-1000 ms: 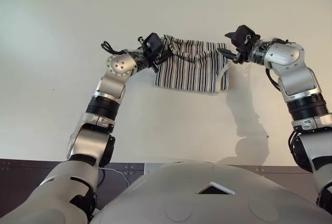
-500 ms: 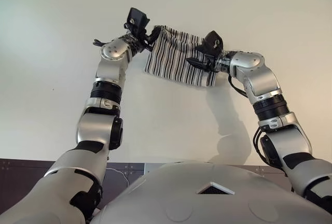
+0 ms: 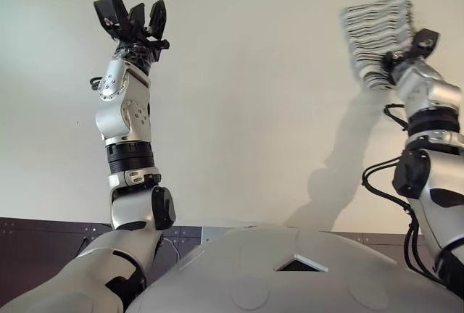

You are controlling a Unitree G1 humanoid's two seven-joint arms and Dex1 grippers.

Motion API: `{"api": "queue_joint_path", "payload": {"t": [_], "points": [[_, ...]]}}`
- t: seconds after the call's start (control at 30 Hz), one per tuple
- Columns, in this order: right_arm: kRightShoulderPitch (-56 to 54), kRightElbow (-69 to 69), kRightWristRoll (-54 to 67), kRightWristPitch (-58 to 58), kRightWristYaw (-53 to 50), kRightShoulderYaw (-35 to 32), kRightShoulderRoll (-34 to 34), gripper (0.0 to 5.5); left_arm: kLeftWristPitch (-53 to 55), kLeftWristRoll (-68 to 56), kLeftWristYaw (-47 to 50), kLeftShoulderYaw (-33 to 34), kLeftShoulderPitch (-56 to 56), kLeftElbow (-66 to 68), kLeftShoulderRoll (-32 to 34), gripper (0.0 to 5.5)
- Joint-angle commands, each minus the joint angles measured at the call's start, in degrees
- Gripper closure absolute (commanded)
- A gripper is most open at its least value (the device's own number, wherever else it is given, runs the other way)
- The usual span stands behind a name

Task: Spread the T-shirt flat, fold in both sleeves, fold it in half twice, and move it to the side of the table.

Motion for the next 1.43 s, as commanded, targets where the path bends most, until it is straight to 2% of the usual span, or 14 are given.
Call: {"api": "queue_joint_path", "payload": {"t": [0.03,0.17,0.27,0.37,0.5,0.57,0.7,0.93,1.1,1.23,1.43], "points": [[6.74,-0.15,-1.85,2.94,2.15,1.61,-0.68,2.83,-0.91,-0.39,3.44,1.16,2.98,-3.56,-2.45,3.11],[9.79,-8.12,-3.55,2.18,3.97,2.92,-3.43,2.83,-2.84,0.68,6.39,0.19,5.57,-7.58,-5.42,3.11],[8.0,-20.02,-8.09,-8.94,-0.98,4.54,-2.9,2.83,-5.12,1.81,8.91,-0.48,5.22,-10.22,-7.23,3.11],[4.57,-26.33,-11.67,-15.21,-5.56,7.5,1.59,2.83,-8.14,4.22,11.58,-2.13,1.24,-8.75,-8.84,3.11],[1.19,-32.71,-13.61,-18.61,-9.57,14.16,14.16,2.83,-14.05,13.03,19.84,-6.7,-3.86,-6.2,-12.61,3.11],[1.03,-33.14,-13.97,-18.98,-10.34,15.56,18.07,2.83,-15.9,14.25,22.65,-6.58,-6.81,-3.29,-13.71,3.11],[-0.6,-32.37,-17.06,-20.75,-11.4,18.38,21.07,2.83,-16.96,16.9,25.28,-6.26,-10.91,-1.87,-11.82,3.11],[1.65,-32.81,-19.27,-22.2,-14.79,18.8,24.75,2.83,-13.91,22.01,22.78,-11.47,-7.26,-6.11,-10.11,3.11],[5.55,-35.72,-20.96,-21.04,-15.88,19.88,26.09,2.83,-11.67,22.85,22.76,-11.95,-7.1,-7.03,-9.6,3.11],[0.27,-30.74,-20.59,-23.32,-14.53,19.29,25.41,2.83,-13.01,25.11,23.08,-14.44,-7.46,-6.98,-9.93,3.11],[-3.17,-25.68,-19.0,-25.56,-15.74,16.85,26.67,2.83,-19.36,25.77,25.59,-13.36,-11.94,-0.17,-9.82,3.11]]}}
